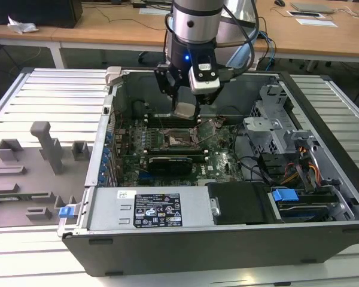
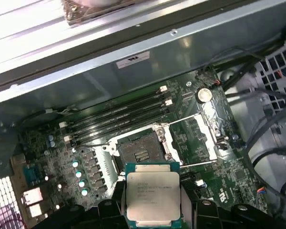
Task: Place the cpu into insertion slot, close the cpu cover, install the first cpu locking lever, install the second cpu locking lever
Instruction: 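Place the cpu into insertion slot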
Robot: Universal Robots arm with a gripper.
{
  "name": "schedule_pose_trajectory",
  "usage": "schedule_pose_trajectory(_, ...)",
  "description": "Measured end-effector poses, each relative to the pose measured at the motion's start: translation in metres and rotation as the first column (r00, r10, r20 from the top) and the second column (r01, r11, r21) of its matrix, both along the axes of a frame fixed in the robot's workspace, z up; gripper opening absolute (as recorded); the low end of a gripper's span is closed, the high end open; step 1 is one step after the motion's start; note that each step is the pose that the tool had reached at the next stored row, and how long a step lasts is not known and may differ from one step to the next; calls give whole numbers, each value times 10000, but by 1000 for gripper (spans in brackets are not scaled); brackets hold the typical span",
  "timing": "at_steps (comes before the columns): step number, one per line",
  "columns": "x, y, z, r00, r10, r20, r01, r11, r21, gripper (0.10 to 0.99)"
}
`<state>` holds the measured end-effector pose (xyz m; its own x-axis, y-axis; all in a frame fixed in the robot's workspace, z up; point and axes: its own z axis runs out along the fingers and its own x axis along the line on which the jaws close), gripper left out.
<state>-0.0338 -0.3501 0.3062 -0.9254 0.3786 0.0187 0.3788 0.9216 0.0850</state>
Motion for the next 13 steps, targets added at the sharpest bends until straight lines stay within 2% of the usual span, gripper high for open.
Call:
schedule_pose_trajectory(4,0,0,-12,9960,-891,0,891,9960,0,541)
schedule_pose_trajectory(8,0,0,-20,9875,-1577,1,1577,9875,0,541)
schedule_pose_trajectory(13,0,0,-30,9660,-2585,1,2585,9660,-3,541)
